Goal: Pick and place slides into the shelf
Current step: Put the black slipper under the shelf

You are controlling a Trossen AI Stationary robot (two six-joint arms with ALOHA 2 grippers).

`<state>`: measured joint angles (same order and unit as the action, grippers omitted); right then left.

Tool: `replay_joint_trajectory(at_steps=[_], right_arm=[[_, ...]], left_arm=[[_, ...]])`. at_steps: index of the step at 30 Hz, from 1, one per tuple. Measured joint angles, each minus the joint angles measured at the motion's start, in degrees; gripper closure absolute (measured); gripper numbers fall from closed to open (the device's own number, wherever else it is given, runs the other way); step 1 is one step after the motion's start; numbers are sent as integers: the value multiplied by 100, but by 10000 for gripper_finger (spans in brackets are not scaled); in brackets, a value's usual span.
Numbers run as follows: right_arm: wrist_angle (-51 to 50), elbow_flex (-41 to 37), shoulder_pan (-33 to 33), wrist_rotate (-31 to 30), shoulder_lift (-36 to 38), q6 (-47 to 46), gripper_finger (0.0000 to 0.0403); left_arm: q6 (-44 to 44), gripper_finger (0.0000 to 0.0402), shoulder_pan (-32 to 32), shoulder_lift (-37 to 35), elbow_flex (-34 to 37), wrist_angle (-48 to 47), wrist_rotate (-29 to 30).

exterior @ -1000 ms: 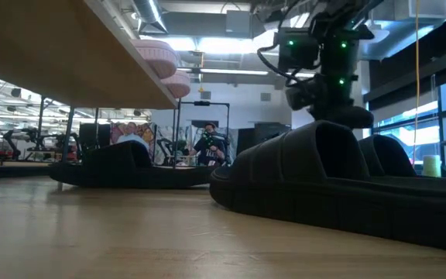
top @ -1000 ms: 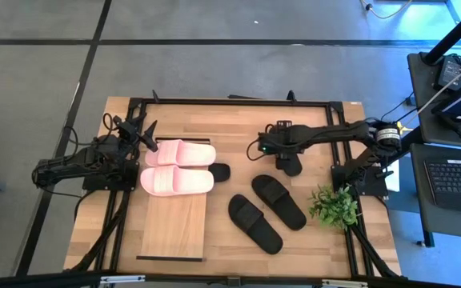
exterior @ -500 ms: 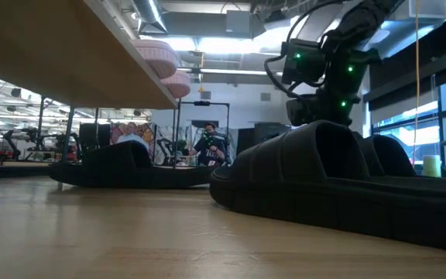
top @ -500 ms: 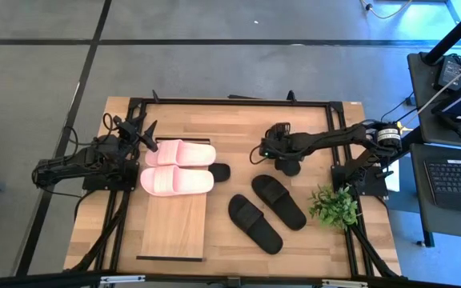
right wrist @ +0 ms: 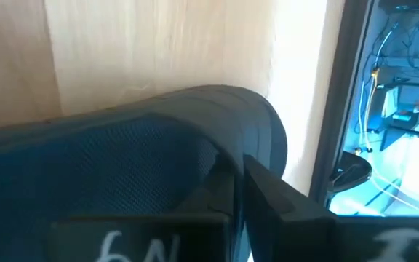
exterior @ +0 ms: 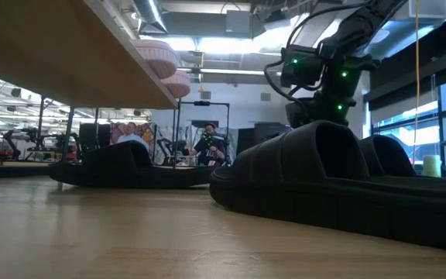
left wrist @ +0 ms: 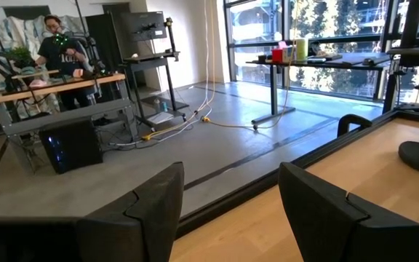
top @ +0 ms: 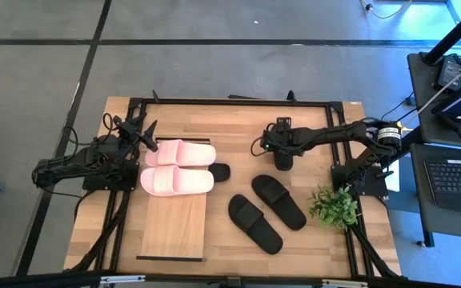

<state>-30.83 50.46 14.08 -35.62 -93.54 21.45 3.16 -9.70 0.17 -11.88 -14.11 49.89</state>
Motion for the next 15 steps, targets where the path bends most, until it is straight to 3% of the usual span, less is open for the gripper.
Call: replay_joint_trajectory(at_steps=[9, 15], right_arm=[[122, 50, -25, -93, 170, 65, 390], [-7, 503, -449, -166, 689, 7, 390]], left_arm=[[2, 185, 1, 0, 0, 0, 0], [2, 185, -1, 0, 0, 5, 42]])
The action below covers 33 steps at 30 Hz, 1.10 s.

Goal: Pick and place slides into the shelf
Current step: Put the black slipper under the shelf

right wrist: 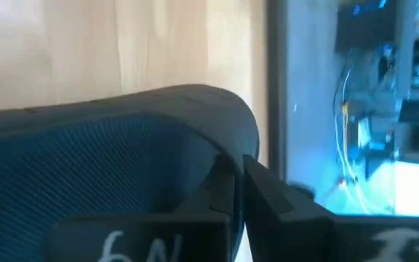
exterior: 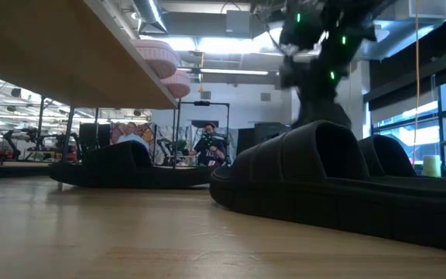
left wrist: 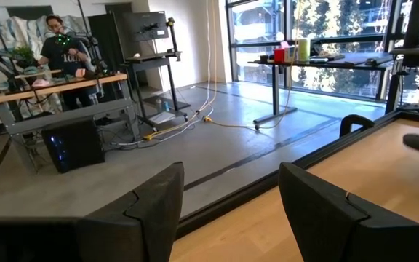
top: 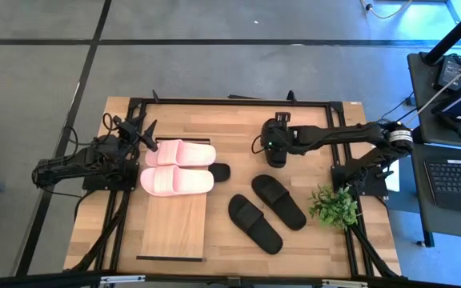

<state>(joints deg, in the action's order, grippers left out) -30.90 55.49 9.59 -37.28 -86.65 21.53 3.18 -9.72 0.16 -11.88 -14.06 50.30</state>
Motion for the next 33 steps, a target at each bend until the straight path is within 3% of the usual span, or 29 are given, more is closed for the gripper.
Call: replay_joint_trajectory(at_steps=[12, 16, 23, 33], right_arm=[[62, 625, -1623, 1168, 301, -351, 390], [244, 623, -2071, 1213, 295, -378, 390], [889, 623, -2576, 1682, 148, 79, 390], [2001, 623, -2916, 1714, -650, 1363, 390]], left_arm=[[0, 185, 1, 0, 0, -53, 4], [0, 185, 0, 0, 0, -51, 4], [0, 185, 0, 2, 0, -51, 4], [90, 185, 0, 0, 0, -51, 2]])
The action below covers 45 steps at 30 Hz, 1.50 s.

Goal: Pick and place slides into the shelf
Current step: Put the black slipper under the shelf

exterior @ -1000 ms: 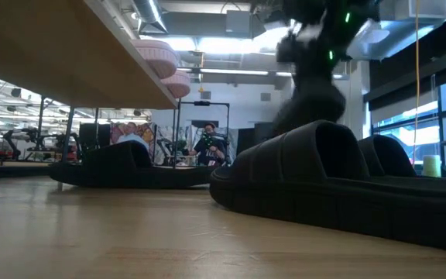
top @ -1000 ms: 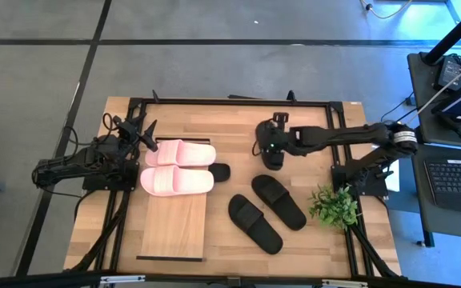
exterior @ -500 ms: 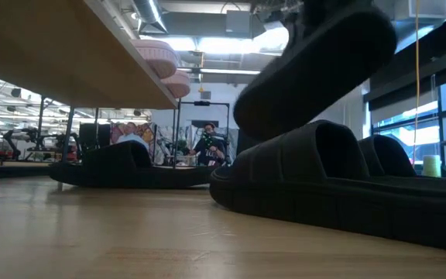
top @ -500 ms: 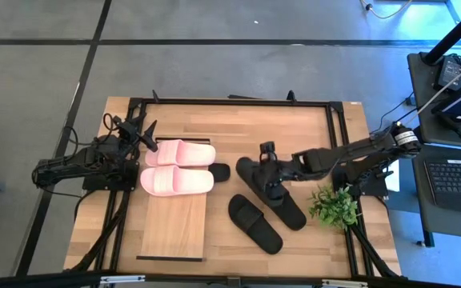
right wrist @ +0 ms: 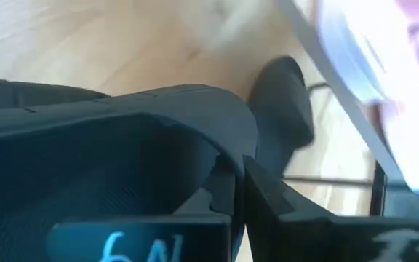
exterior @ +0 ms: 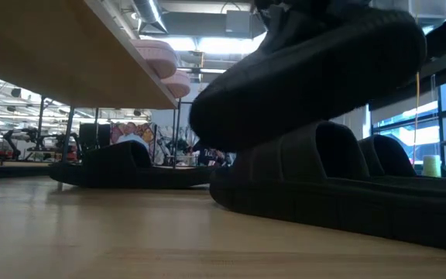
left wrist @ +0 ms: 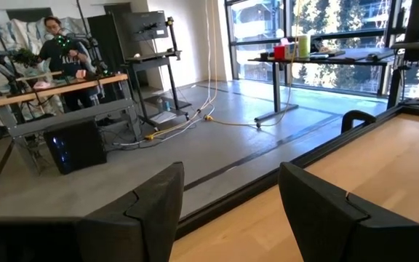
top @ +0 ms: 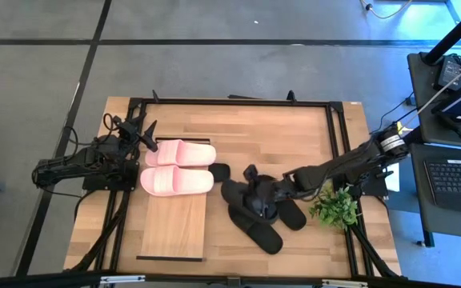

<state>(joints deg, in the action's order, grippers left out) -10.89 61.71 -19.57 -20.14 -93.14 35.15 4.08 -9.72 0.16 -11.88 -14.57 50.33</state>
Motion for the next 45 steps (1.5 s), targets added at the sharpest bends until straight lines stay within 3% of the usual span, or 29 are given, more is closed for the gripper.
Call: replay_joint_trajectory(at_steps=[29, 37, 45], right_arm=[[2293, -4, -5, 813, -955, 1587, 389], [2530, -2, 24, 986, -955, 2071, 388], [2428, -2, 425, 1837, -955, 2119, 388]], left_arm=[[89, 185, 0, 0, 2, 2, -2], [90, 185, 1, 1, 2, 2, -2], [89, 185, 0, 0, 2, 2, -2]])
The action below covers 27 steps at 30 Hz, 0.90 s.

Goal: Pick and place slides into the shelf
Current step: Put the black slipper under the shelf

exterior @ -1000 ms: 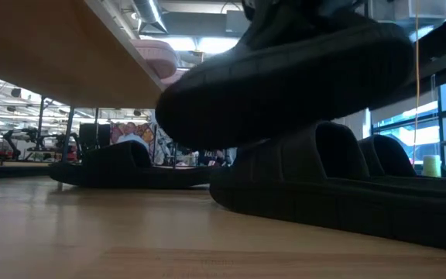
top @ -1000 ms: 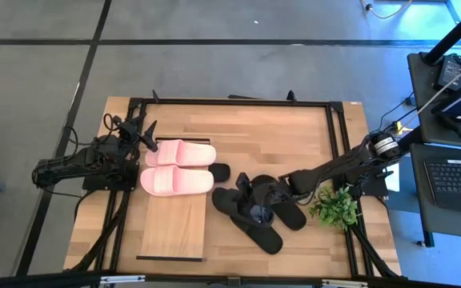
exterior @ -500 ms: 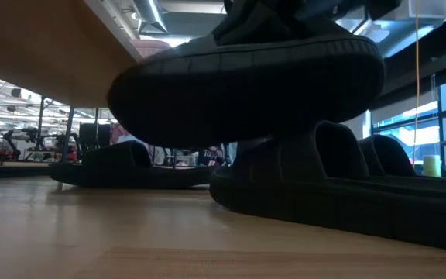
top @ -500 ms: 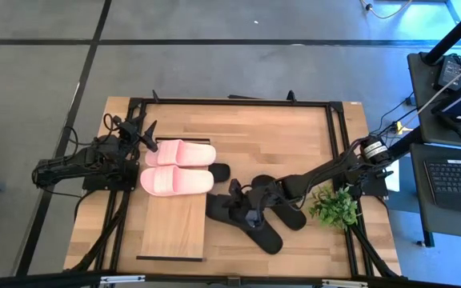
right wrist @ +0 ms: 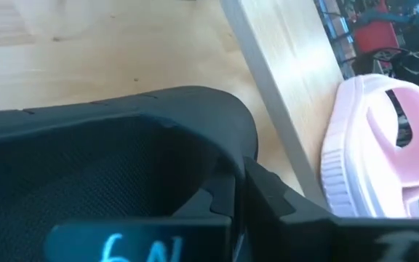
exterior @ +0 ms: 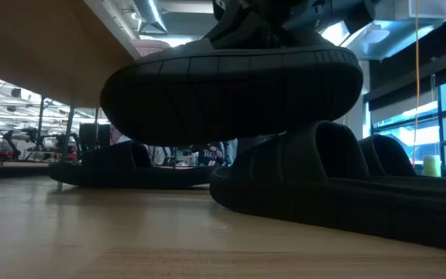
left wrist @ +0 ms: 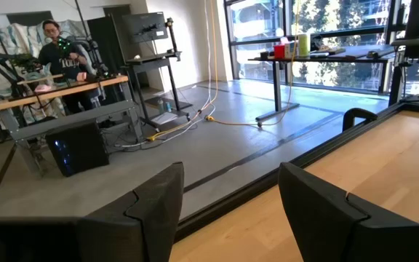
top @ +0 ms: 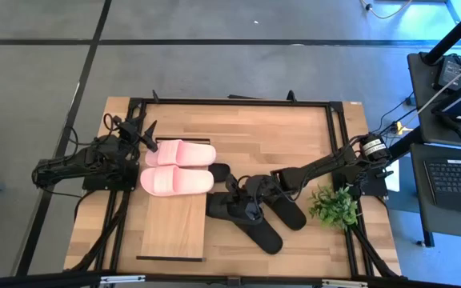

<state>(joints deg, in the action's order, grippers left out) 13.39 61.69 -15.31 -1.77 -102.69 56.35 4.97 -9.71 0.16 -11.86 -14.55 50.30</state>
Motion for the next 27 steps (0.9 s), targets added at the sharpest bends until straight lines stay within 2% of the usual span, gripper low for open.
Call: replay_joint_trajectory(at_steps=[7, 13, 19, 27], right_arm=[[86, 11, 206, 468, -183, 60, 387], [478, 31, 277, 537, -633, 309, 388], [594, 30, 292, 490, -671, 440, 389], [583, 22, 337, 461, -678, 233, 357]], left_arm=[[0, 185, 2, 0, 0, 0, 0], [-37, 185, 1, 0, 0, -4, -2], [-39, 185, 0, 1, 0, -4, -2], [-42, 185, 0, 0, 0, -6, -2]])
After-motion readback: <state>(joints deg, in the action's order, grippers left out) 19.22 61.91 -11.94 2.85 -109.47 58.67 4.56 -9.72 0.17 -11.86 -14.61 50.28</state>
